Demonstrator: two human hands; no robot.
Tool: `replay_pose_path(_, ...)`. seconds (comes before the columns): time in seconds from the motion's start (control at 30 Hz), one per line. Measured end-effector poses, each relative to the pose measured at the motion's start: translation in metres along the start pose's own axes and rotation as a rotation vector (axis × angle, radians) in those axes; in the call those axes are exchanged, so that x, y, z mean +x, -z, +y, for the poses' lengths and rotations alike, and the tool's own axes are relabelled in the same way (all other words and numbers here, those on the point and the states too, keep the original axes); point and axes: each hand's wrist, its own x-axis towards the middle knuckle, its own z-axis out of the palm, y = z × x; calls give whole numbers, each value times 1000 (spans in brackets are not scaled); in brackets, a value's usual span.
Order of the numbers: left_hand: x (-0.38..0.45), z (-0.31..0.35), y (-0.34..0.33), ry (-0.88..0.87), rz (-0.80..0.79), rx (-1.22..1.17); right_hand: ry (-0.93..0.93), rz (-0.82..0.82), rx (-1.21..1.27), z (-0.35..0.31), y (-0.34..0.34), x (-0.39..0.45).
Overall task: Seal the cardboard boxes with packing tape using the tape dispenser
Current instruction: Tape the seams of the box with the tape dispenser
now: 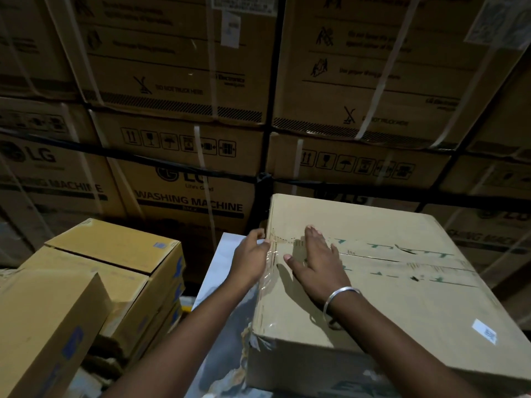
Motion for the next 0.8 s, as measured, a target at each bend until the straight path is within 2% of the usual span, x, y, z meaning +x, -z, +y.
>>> replay_pose_path(0.1,25,12,-9,-44,-91,-26,4,-3,-161,4,4,20)
replay_pose_path(0.2,50,19,-21,-70,-119,78,-31,-40,-238,12,4,31)
replay_pose_path(0.47,108,11,-35,-5,-64,215,-62,-93,-261,22,-4,34)
replay_pose_path(0.57,124,0,-39,86,-70,252,-59,-86,-262,23,-5,34)
replay_pose_path(0.63,131,0,-41,156,-30,243,-56,-85,-255,23,-5,34)
replay_pose_path(0.8,149,16,-45,119,41,159,-54,-81,-240,24,-5,34)
